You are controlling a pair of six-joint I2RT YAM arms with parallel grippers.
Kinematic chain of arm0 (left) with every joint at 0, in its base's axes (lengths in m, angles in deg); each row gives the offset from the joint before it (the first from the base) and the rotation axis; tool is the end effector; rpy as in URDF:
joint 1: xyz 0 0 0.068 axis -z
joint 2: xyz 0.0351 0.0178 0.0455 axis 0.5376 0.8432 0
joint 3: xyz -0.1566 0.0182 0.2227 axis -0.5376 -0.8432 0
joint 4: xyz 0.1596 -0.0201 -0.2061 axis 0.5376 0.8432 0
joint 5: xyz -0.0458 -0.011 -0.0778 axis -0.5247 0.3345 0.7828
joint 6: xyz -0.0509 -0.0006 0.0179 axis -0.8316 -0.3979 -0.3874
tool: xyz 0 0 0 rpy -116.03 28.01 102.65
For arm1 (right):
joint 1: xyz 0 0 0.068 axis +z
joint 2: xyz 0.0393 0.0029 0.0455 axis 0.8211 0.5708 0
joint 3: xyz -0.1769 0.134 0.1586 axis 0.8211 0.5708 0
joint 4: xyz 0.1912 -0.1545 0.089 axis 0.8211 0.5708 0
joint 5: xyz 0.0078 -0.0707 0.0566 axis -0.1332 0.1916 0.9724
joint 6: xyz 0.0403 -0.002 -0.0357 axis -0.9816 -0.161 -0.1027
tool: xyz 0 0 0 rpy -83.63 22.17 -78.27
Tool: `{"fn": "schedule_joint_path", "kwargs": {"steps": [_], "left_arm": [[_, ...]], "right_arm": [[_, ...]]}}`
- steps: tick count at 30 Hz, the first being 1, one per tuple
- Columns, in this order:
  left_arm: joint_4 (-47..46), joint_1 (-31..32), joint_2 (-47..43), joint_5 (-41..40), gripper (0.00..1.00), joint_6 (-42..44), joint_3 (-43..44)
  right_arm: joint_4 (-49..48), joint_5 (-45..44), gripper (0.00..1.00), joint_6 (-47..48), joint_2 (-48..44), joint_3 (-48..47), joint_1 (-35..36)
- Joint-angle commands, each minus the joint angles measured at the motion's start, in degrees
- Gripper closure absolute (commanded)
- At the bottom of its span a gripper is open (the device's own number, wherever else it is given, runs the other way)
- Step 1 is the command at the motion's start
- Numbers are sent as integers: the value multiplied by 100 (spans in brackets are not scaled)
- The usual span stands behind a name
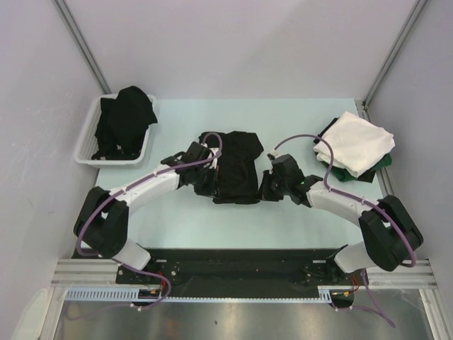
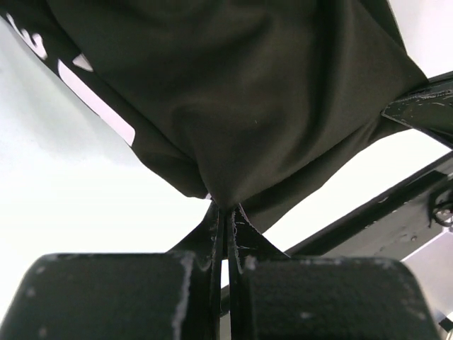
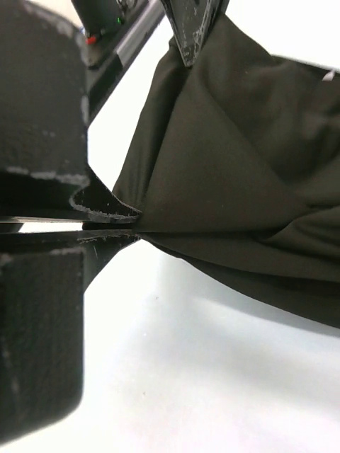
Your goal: Fold and stack the t-shirts
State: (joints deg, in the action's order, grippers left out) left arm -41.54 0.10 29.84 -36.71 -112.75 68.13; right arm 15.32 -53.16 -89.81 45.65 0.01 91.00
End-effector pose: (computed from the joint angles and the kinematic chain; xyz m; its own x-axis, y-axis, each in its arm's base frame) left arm 0.2487 -0.1700 0.2101 -0.9309 0.1287 -0.3418 0.2675 0.8774 -0.3983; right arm 0.2298 0.1740 0.1884 -0.8751 0.0509 -0.4813 -0.2227 0.8406 0.4938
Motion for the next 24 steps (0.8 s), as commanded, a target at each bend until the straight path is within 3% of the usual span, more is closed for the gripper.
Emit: {"fn": "schedule_joint_path", "kwargs": {"steps": [1,14,24], "left_arm": [[276,-1,-219,-248,100,10,470],[707,-177,370,-951,100,327,2033],[918,-704,994,-1197,100,450,2843]], "right_arm": [[436,105,100,227,-191,-379,-311],[647,615,100,763,1048,-2541,-1128],[1595,914,100,1387,2981,-5309,-1463]]}}
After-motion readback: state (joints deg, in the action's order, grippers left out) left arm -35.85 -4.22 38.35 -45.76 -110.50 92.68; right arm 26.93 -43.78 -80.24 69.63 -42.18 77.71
